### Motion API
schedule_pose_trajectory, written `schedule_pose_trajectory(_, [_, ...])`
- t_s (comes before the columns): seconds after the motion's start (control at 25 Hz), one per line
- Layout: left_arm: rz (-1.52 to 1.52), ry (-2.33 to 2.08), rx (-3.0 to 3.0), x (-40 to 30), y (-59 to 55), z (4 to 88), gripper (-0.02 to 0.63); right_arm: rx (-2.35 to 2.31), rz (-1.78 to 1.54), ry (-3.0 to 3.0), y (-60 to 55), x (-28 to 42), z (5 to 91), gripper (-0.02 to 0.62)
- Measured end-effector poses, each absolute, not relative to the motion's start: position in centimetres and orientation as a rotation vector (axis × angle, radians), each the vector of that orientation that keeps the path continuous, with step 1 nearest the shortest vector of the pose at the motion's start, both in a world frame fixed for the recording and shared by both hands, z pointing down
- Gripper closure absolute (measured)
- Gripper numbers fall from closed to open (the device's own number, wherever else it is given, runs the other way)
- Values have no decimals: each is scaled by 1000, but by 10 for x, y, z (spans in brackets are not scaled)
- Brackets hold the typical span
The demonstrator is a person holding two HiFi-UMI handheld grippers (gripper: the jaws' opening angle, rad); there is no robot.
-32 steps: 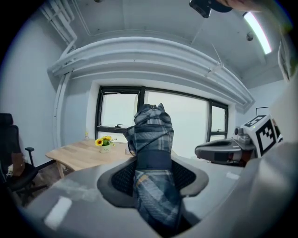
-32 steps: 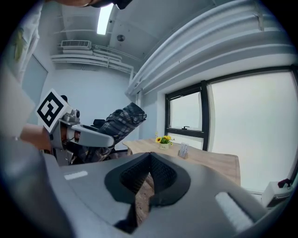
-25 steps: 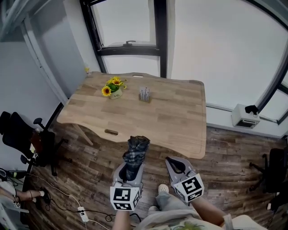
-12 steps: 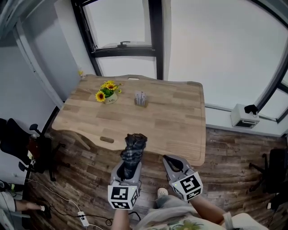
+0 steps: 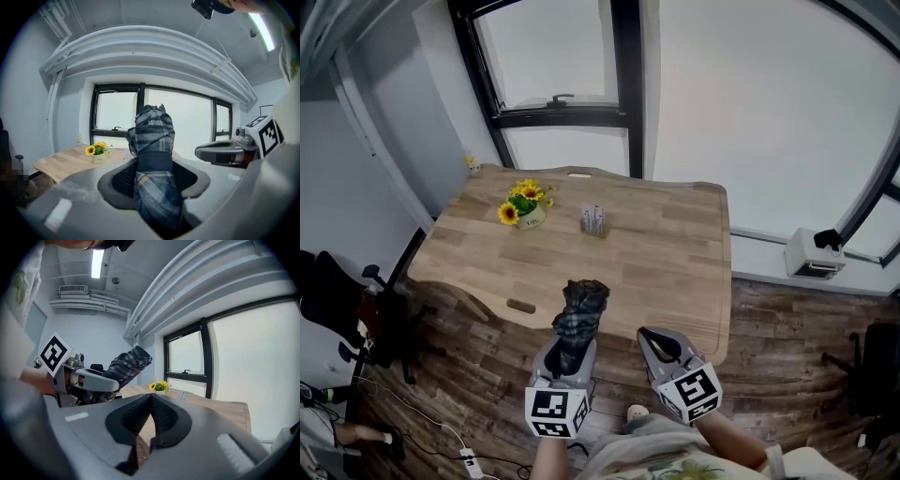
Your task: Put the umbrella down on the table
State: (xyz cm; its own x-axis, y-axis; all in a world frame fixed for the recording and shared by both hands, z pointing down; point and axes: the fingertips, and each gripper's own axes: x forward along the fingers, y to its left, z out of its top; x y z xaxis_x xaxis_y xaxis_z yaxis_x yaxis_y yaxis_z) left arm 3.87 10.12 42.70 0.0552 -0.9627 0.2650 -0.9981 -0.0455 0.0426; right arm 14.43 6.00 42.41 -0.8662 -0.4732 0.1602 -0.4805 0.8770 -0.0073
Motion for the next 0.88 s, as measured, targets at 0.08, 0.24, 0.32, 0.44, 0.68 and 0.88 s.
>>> schedule_pose_trajectory(0.08, [227,-2015,2106,38,97,427,399,731,65,-2899,55,143,424,597])
schedule_pose_trajectory(0.24, [223,-2024,2086,36,94,432,398,712,56,-2911,49,139,424,597])
schedule_pose_trajectory(0.32, [226,-2025,2079,36,94,434,399,699,49,-2914,48,139,424,597])
schedule_pose_trajectory(0.44, [228,-2035,2073,36,93,433,399,669,34,-2924,48,140,424,597])
schedule_pose_trajectory(0.68, [234,-2044,2062,35,92,435,398,632,31,-2931,48,138,427,597])
schedule_pose_trajectory(0.88, [236,-2043,2045,24,85,437,399,621,40,-2923,41,128,429,597])
